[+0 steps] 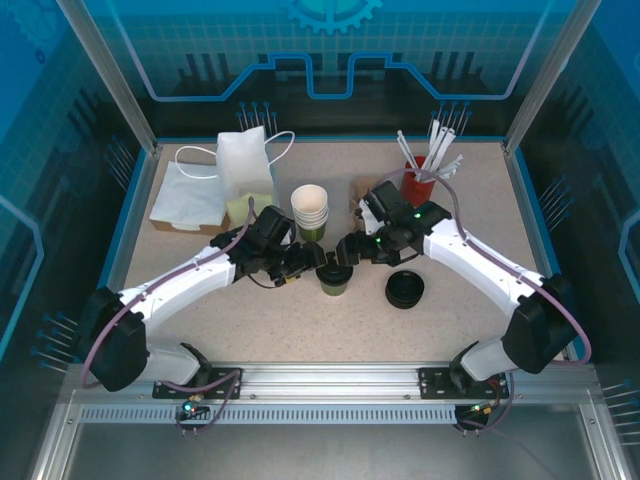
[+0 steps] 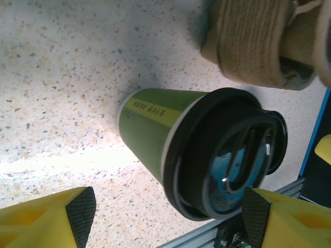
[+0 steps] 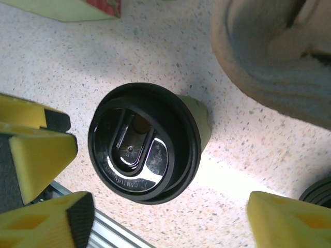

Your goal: Pack the takeout coffee

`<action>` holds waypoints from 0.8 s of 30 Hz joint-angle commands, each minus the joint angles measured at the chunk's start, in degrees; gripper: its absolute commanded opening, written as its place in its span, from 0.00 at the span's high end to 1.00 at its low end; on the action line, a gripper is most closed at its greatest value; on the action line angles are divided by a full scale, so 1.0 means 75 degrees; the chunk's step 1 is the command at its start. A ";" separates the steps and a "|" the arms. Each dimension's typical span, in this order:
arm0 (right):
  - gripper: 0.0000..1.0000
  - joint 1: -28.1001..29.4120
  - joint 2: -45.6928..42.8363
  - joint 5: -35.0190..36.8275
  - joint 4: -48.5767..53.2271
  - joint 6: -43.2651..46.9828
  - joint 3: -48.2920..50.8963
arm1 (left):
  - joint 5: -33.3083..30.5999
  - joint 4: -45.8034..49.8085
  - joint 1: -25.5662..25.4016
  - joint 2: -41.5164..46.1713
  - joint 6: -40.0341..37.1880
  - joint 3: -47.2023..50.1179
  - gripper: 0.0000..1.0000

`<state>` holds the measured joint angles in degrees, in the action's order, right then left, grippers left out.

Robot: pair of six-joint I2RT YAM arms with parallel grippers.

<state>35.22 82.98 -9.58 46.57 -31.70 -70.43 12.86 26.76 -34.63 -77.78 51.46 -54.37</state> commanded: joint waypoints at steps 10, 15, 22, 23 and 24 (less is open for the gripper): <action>0.00 0.1046 0.0230 0.1826 0.1214 0.0956 -0.0921 | -0.2378 0.1186 0.0443 0.2593 -0.1008 0.0182 0.06; 0.00 0.1550 0.1138 0.2400 0.1875 0.1151 -0.1788 | -0.2799 0.1073 0.0706 0.3829 -0.1271 0.0829 0.01; 0.00 0.1796 0.2093 0.2218 0.2257 0.1303 -0.2627 | -0.2654 0.1162 0.1226 0.4819 -0.0916 0.1570 0.01; 0.00 0.1805 0.2199 0.2132 0.2288 0.1332 -0.2696 | -0.2632 0.1176 0.1243 0.4878 -0.0875 0.1652 0.01; 0.00 0.1806 0.2301 0.2077 0.2309 0.1344 -0.2761 | -0.2625 0.1166 0.1257 0.4918 -0.0846 0.1693 0.01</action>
<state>48.03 98.56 6.44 60.62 -22.94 -88.55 -6.04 34.50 -25.89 -42.13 44.51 -42.98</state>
